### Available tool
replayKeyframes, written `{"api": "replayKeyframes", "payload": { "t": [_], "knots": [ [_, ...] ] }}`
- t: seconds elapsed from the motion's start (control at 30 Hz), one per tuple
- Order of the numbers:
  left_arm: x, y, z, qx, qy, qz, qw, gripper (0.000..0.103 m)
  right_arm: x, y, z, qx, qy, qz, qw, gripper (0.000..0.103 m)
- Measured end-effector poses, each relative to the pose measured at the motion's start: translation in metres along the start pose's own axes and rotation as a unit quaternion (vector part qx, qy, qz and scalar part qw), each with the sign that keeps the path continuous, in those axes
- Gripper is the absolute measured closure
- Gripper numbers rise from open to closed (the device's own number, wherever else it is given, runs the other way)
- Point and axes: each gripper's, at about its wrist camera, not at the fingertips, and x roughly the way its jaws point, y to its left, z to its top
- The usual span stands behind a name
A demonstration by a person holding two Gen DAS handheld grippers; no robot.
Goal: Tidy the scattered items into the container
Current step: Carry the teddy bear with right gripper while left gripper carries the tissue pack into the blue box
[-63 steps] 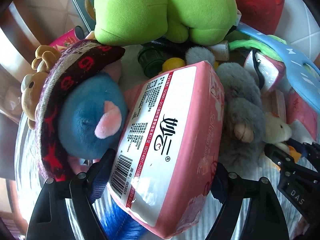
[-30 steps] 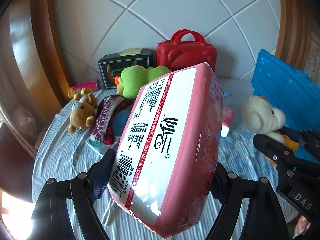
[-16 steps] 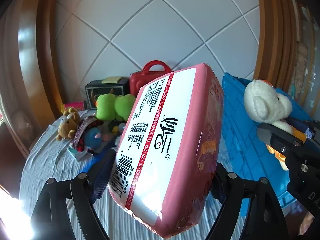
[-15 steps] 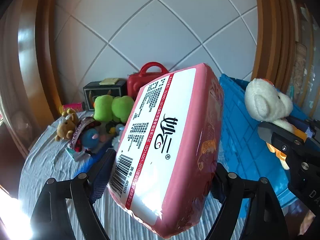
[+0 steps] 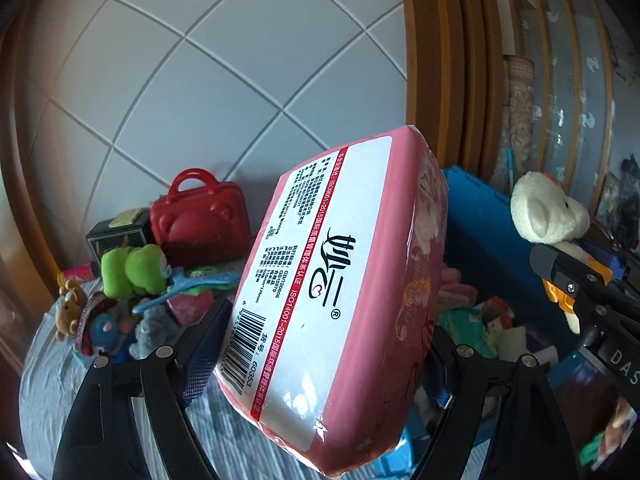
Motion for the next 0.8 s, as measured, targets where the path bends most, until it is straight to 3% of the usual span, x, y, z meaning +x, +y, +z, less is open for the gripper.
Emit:
{"api": "replayKeyframes", "payload": {
  "t": [0.27,0.4,0.6,0.8],
  "knots": [
    [0.038,-0.102,0.006,0.010,0.037,-0.018,0.9991,0.020,0.040,-0.091,-0.016,-0.003,0.046,-0.016,0.999,0.059],
    [0.066,-0.143,0.000,0.011,0.079,-0.022,0.9966,0.020,0.058,-0.126,-0.031,-0.007,0.078,-0.007,0.997,0.059],
    [0.088,-0.180,-0.008,0.020,0.106,-0.008,0.9941,0.019,0.078,-0.150,-0.044,-0.009,0.107,-0.002,0.994,0.059],
    [0.086,-0.192,-0.007,0.019,0.104,0.003,0.9944,0.016,0.082,-0.171,-0.045,-0.002,0.106,-0.008,0.994,0.056]
  ]
}}
